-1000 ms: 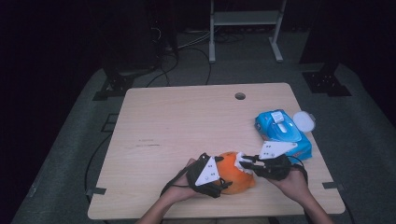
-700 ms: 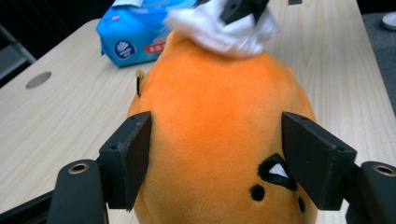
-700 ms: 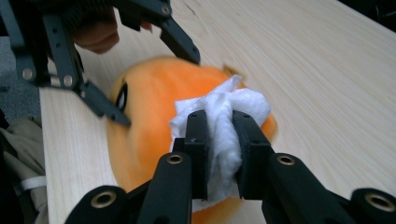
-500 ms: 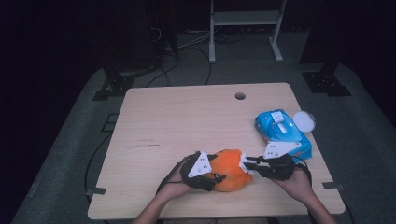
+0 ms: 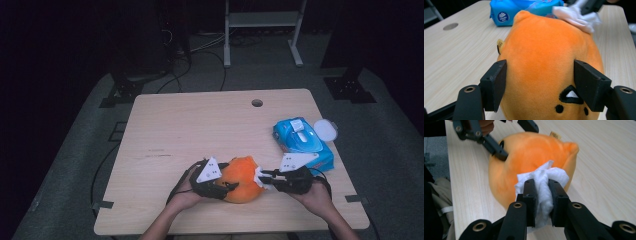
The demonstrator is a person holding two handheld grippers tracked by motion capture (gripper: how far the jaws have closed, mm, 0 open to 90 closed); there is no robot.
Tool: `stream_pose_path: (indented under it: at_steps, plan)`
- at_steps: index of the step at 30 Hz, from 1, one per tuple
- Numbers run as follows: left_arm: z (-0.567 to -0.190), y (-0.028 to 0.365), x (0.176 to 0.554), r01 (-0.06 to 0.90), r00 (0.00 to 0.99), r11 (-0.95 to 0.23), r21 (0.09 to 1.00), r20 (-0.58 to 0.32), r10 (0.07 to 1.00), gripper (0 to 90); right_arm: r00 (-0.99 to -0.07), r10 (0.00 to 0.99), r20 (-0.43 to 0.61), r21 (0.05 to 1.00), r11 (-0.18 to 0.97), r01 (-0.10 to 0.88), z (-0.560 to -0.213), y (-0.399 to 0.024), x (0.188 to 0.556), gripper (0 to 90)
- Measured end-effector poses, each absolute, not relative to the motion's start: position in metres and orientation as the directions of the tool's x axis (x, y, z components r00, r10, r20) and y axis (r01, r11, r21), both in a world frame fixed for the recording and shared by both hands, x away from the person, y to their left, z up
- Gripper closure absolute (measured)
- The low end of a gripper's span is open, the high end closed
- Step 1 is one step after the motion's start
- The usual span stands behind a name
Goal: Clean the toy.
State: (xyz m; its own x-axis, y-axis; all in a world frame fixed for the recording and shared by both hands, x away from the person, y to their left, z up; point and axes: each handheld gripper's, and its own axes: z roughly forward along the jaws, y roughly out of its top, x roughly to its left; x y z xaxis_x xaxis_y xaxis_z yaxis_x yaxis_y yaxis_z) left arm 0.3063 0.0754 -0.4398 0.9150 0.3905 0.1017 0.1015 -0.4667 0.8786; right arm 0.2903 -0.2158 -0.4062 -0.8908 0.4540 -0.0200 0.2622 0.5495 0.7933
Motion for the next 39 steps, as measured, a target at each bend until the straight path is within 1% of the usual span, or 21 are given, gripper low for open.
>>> stream_pose_path:
  at_steps: [3,7,13,23,26,31,34,36,39]
  plan:
    - [-0.440,0.075,0.307,0.100,0.913,-0.468,0.878,0.105,0.394,30.3,-0.891,0.454,-0.010,0.795,0.545,0.268,-0.406,-0.216,0.290,76.6]
    - [-0.440,0.076,0.308,0.109,0.912,-0.470,0.876,0.099,0.397,30.6,-0.895,0.444,-0.029,0.794,0.555,0.249,-0.403,-0.210,0.290,76.6]
    - [-0.441,0.076,0.309,0.120,0.910,-0.464,0.878,0.090,0.405,30.6,-0.896,0.443,0.003,0.785,0.554,0.277,-0.406,-0.220,0.293,76.6]
    - [-0.442,0.078,0.310,0.139,0.904,-0.450,0.882,0.072,0.421,30.5,-0.910,0.414,0.015,0.784,0.560,0.268,-0.405,-0.220,0.291,76.6]
    - [-0.442,0.075,0.307,0.107,0.912,-0.458,0.883,0.097,0.399,30.6,-0.906,0.423,0.025,0.785,0.553,0.280,-0.406,-0.222,0.293,76.6]
    - [-0.440,0.063,0.294,-0.002,0.927,-0.505,0.863,0.191,0.322,32.3,-0.897,0.441,0.021,0.789,0.545,0.285,-0.407,-0.222,0.297,76.6]
    - [-0.440,0.060,0.289,-0.058,0.934,-0.523,0.850,0.231,0.273,32.2,-0.885,0.464,0.028,0.807,0.512,0.294,-0.405,-0.224,0.301,76.6]
    - [-0.439,0.058,0.286,-0.071,0.933,-0.535,0.842,0.246,0.263,32.0,-0.882,0.469,0.042,0.815,0.495,0.302,-0.405,-0.227,0.303,76.5]
    - [-0.438,0.060,0.290,-0.031,0.932,-0.527,0.849,0.216,0.293,31.0,-0.879,0.474,0.051,0.813,0.492,0.312,-0.407,-0.229,0.302,76.5]
